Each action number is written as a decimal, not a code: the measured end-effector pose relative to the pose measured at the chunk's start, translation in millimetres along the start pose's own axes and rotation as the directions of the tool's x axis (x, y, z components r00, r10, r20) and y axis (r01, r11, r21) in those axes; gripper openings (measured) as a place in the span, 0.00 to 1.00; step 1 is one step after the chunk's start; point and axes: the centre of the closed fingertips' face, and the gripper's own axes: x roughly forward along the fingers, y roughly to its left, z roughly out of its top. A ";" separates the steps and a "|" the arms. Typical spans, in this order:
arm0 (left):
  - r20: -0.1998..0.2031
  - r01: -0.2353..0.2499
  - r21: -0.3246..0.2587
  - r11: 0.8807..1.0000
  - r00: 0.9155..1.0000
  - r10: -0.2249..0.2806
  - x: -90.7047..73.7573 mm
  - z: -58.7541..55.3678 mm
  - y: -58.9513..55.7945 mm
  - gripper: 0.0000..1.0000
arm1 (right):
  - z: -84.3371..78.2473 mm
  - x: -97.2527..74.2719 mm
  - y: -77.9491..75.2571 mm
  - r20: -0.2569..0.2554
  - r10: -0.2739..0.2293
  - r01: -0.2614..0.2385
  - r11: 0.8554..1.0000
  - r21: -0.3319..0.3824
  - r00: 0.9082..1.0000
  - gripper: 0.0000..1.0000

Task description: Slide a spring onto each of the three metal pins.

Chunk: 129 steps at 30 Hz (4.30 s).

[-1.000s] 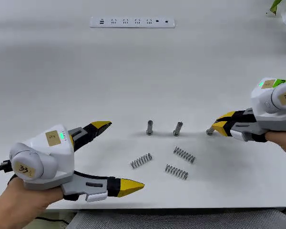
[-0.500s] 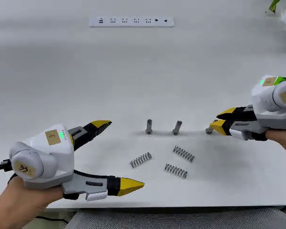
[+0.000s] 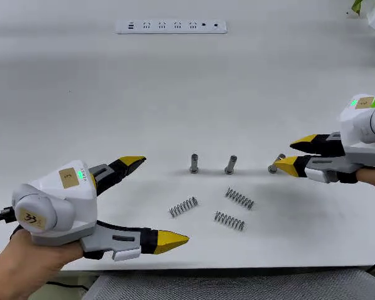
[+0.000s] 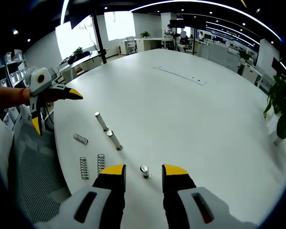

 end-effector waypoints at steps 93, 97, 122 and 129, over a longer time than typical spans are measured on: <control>-0.472 -0.039 0.093 0.995 0.878 0.079 35.4 -71.9 5.8 0.18 | -39.1 -59.1 27.6 0.200 0.189 -0.157 0.974 -0.166 0.962 0.90; -0.483 -0.039 0.107 0.993 0.871 0.086 35.9 -72.3 7.3 0.15 | -39.1 -59.8 26.2 0.203 0.184 -0.152 0.975 -0.165 0.962 0.90; -0.472 -0.035 0.092 0.995 0.878 0.075 36.9 -70.1 5.8 0.11 | -37.8 -61.0 26.0 0.210 0.172 -0.142 0.978 -0.153 0.962 0.88; -0.459 -0.033 0.079 0.996 0.886 0.066 34.2 -67.3 3.4 0.10 | -36.7 -61.1 27.4 0.210 0.171 -0.140 0.978 -0.153 0.963 0.88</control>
